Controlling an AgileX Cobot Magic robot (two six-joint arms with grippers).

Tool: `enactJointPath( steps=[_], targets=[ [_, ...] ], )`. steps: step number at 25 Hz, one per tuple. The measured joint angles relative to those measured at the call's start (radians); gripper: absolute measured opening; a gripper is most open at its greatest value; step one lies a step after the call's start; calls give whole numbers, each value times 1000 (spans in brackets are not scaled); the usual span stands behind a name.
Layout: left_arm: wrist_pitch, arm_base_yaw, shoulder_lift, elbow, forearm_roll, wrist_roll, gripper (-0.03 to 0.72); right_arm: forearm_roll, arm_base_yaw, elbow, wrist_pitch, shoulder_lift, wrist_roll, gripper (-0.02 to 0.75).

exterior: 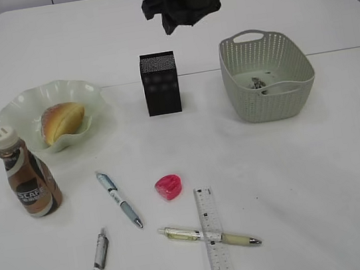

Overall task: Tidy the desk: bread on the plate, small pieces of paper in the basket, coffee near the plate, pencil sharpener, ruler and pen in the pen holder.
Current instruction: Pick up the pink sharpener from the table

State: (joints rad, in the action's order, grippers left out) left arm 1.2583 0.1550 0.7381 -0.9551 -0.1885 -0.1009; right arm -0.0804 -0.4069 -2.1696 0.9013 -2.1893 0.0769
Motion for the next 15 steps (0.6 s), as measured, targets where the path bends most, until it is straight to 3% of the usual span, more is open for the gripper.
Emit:
enactJointPath(
  steps=[7, 11, 15],
  targets=[
    [0, 0, 0, 0, -46, 0, 433, 2, 0, -2, 311, 13, 0, 372],
    [0, 0, 0, 0, -76, 0, 433, 51, 0, -2, 337, 13, 2, 372],
    [0, 0, 0, 0, -102, 0, 433, 200, -2, 34, 339, 13, 35, 372]
  ],
)
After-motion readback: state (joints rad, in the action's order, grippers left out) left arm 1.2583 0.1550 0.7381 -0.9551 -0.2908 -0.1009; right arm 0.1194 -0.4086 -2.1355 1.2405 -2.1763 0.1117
